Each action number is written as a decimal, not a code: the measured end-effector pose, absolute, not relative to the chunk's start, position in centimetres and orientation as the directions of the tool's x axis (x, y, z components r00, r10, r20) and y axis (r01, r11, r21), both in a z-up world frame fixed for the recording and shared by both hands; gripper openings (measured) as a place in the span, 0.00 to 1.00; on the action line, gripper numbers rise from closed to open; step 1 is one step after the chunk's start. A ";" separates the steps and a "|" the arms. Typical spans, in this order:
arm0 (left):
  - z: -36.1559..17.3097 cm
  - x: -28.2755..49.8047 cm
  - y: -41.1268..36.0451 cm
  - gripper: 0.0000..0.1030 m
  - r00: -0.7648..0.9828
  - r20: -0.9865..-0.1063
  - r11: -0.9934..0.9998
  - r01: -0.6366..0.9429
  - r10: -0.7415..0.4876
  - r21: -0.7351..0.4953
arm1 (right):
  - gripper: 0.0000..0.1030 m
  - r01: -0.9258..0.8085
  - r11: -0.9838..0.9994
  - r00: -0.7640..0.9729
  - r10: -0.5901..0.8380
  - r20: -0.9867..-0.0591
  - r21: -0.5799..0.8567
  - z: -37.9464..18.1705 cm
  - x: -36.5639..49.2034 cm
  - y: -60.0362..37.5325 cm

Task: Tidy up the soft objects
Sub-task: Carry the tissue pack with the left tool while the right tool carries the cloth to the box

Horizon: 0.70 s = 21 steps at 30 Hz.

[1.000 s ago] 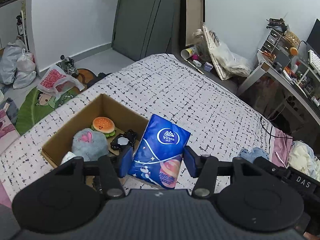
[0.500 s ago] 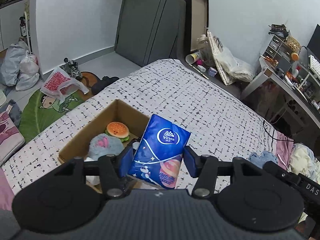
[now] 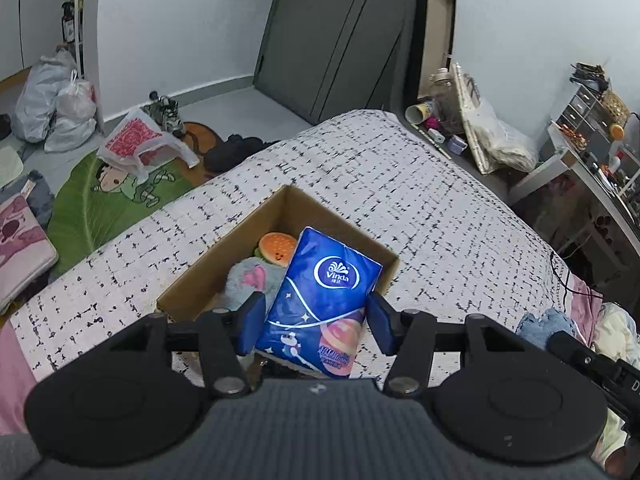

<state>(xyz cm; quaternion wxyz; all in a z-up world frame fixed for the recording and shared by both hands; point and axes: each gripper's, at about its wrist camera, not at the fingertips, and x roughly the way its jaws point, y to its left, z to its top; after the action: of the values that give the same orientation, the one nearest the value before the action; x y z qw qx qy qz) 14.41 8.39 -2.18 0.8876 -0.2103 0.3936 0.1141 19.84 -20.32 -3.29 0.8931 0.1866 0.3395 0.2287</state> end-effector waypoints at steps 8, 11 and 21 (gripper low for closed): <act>-4.8 15.5 9.8 0.53 0.637 -0.771 0.875 -0.369 -0.009 -0.314 | 0.18 -0.303 0.844 0.643 0.524 -0.558 0.444 -3.8 20.2 -17.7; -5.7 15.9 10.2 0.53 0.626 -0.779 0.870 -0.370 -0.025 -0.325 | 0.18 -0.308 0.849 0.637 0.519 -0.570 0.429 -4.1 20.5 -16.9; -6.5 17.2 11.1 0.62 0.638 -0.767 0.873 -0.339 -0.061 -0.351 | 0.18 -0.333 0.837 0.637 0.539 -0.552 0.433 -4.2 21.5 -13.7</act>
<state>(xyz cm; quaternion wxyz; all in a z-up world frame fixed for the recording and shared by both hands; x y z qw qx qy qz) 17.23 11.08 -6.49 0.8729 -0.2393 0.4177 0.0796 21.53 -13.71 -4.18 0.8926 0.1472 0.3493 0.2443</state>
